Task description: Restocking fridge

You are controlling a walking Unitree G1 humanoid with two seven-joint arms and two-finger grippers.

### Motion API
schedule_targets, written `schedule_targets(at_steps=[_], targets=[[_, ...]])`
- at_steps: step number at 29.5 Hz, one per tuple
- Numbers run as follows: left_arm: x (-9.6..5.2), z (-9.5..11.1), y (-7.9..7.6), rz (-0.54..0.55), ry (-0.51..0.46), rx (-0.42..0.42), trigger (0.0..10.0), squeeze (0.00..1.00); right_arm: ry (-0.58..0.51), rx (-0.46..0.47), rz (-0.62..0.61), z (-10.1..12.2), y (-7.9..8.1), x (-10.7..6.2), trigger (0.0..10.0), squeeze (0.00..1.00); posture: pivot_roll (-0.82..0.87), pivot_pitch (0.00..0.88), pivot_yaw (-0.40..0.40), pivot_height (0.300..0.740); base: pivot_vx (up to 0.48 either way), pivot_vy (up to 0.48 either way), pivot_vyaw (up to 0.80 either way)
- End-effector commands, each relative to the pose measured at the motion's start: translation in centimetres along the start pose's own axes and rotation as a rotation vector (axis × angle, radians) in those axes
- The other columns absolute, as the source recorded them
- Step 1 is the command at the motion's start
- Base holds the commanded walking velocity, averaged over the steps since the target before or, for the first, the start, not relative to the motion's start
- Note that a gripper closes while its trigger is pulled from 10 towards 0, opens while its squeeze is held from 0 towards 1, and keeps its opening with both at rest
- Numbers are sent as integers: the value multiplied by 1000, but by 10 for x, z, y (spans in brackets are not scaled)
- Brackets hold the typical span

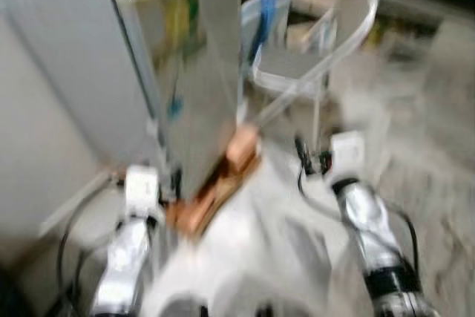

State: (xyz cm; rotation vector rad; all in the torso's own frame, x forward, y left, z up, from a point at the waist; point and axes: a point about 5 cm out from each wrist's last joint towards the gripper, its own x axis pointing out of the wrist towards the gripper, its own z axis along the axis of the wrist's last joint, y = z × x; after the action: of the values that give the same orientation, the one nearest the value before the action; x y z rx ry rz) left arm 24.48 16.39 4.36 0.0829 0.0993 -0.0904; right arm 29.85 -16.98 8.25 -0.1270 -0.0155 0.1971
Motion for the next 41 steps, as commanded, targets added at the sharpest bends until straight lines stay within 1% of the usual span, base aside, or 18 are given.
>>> schedule_targets(at_steps=[1, 6, 8, 10, 13, 16, 22, 27, 34, 41], targets=[[-2, 2, 11, 41, -6, 17, 10000, 0, -24, 3, 33, 6, 10, 5, 10000, 0, 95, 30, -8, 740, 0, 480, -800], [-5, 2, 13, 56, -9, 16, 10000, 0, -10, 3, 44, 2, 11, 1, 10000, 0, 100, 32, -15, 740, 0, 480, -800], [-6, 1, 13, 48, -13, 2, 10000, 0, -7, 6, 48, 1, 12, 0, 10000, 0, 100, 34, -18, 740, 0, 379, -800], [-7, 2, 13, 46, -22, 10, 10000, 0, -7, 7, 49, 1, 12, 0, 10000, 0, 100, 34, -19, 740, 0, 0, 0], [-8, 5, 9, 20, -43, -19, 10000, 0, -6, 9, 54, 1, 14, -1, 10000, 0, 102, 35, -20, 740, 0, 0, 0], [-7, 8, 7, 9, -53, -4, 10000, 0, 0, 3, 57, 1, 15, 0, 10000, 0, 100, 35, -20, 740, 0, 0, -679], [-8, 9, 7, -1, -66, -12, 10000, 0, 1, 4, 57, 0, 14, -1, 10000, 0, 97, 37, -20, 740, 0, 0, -800], [-8, 9, 7, -4, -70, -7, 10000, 0, 1, 4, 58, 0, 14, -1, 10000, 0, 94, 39, -22, 740, 274, 0, -741], [-8, 8, 8, 5, -67, -5, 10000, 0, 2, -1, 58, 0, 13, -1, 10000, 0, 94, 41, -24, 740, 312, 179, 0], [-9, 6, 8, 18, -57, -14, 10000, 0, 5, -5, 60, -1, 13, -1, 10000, 0, 94, 42, -25, 740, 0, 425, 0]])
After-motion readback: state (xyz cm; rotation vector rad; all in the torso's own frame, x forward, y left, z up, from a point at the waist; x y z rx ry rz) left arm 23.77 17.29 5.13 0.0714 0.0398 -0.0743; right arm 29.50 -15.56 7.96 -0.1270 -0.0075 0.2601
